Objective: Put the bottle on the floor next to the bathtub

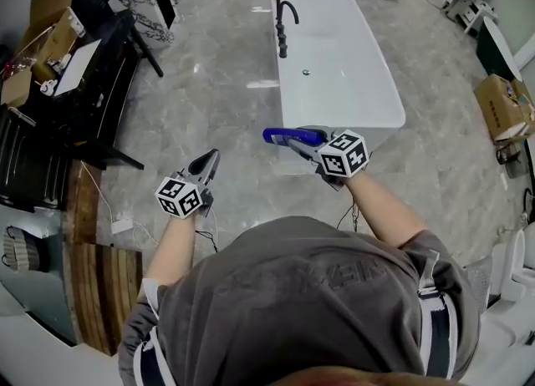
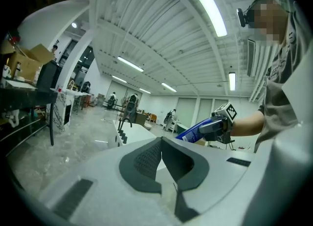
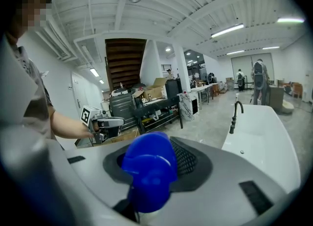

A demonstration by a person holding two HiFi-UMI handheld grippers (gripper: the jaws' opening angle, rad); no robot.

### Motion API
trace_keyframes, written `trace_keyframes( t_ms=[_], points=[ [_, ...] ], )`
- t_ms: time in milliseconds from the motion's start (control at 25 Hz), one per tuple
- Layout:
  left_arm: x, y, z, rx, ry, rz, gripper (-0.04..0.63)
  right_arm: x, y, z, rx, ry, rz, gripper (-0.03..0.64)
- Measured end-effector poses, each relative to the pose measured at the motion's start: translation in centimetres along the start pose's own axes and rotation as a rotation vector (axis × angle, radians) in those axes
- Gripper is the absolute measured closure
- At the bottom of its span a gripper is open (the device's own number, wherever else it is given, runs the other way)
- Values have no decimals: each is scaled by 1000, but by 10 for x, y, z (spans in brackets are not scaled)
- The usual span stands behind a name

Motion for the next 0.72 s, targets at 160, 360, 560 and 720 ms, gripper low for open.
trace_keyframes(
  t_ms=[160, 360, 560, 720],
  points=[
    [-21, -8, 4, 15, -28, -37, 589, 33, -22, 11, 11, 3, 3, 485],
    [-106, -124, 45, -40, -28, -28, 589, 154, -98, 71, 38, -6, 5, 485],
    [-230, -290, 83, 42, -53, -79, 589, 337, -201, 144, 77, 40, 15, 485],
    [-298, -429, 87, 63, -8, -42, 589, 466, -259, 181, 60, 123, 38, 485]
  ],
)
Point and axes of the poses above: the fingertips, and each gripper's own axes: x backward along the fingers, y to its left, z out of its underside, the point moved 1 cm from there along x, backward along the fingers, and after that the axes turned 9 degrees about -z, right-handed, at the moved point
